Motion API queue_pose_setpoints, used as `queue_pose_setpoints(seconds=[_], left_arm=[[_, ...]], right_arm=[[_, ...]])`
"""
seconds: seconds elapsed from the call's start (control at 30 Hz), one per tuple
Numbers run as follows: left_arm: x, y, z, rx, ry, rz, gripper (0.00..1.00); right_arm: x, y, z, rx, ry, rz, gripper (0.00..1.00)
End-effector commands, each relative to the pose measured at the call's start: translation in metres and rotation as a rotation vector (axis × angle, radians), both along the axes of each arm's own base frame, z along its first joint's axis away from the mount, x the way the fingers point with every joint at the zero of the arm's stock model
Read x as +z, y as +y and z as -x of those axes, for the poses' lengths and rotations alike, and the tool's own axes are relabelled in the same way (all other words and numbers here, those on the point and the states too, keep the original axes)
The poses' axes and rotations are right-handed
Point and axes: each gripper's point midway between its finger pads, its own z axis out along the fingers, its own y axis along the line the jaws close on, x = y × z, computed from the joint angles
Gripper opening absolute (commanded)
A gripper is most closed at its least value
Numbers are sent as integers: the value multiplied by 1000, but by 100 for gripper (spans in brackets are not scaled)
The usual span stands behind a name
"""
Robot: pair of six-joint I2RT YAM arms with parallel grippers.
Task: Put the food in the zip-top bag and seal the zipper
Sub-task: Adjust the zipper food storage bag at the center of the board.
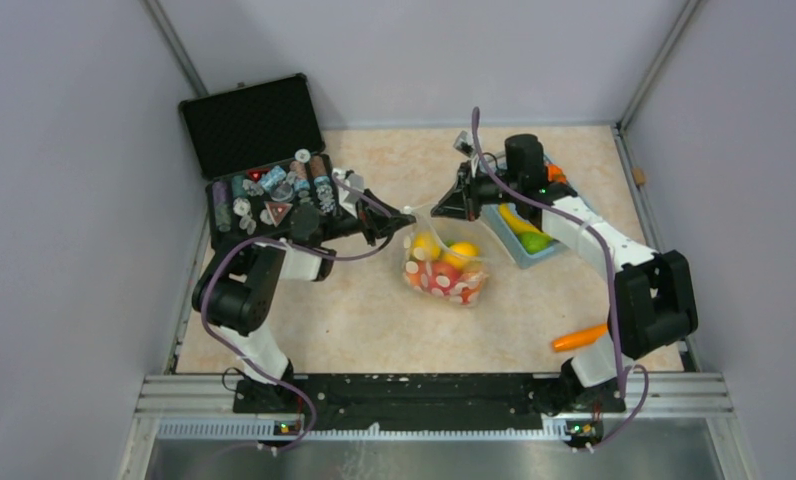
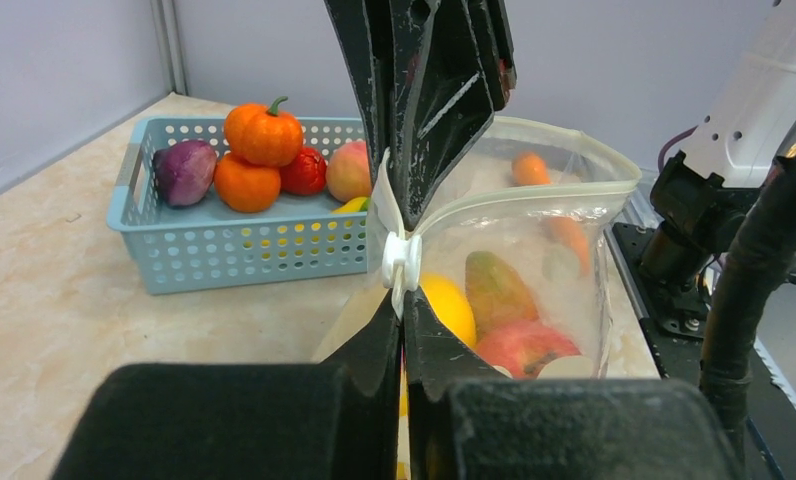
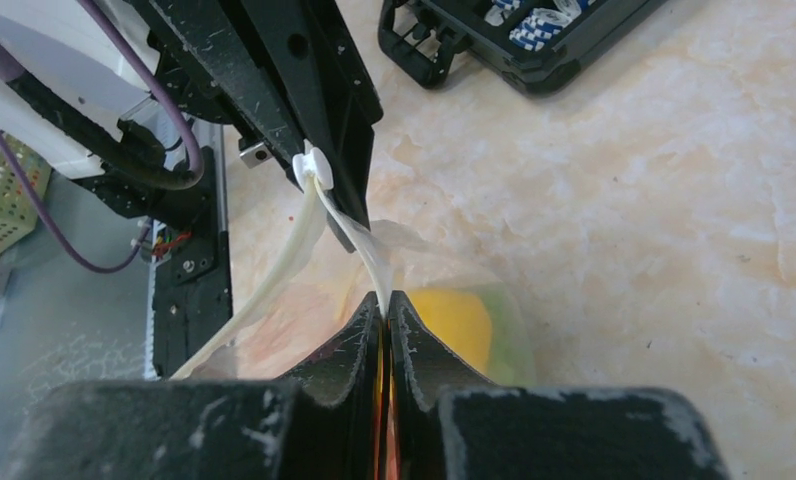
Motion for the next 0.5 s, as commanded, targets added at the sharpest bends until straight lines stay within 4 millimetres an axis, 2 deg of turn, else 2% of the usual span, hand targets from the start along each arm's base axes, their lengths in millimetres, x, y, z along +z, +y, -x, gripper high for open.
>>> queue_pose_setpoints(seconds=[0.0,0.03,0.17,0.33,0.47], left_arm=[[14,4,4,19,-96,38,0],[14,4,4,24,-96,40,0],[18,5,4,39,-109,47,0],[20,3,3,21,-67,55,0],[22,3,5,4,-61,55,0]], right_arm=[[28,2,-3,-40,-77,-40,11],[29,1,-3,-49,-79,-38,14],[36,-4,-4,-99,-99,-38,40],[45,-7,-6,-127,-136,-42,53],[59,-7,-3,-156,-186,-75,58]])
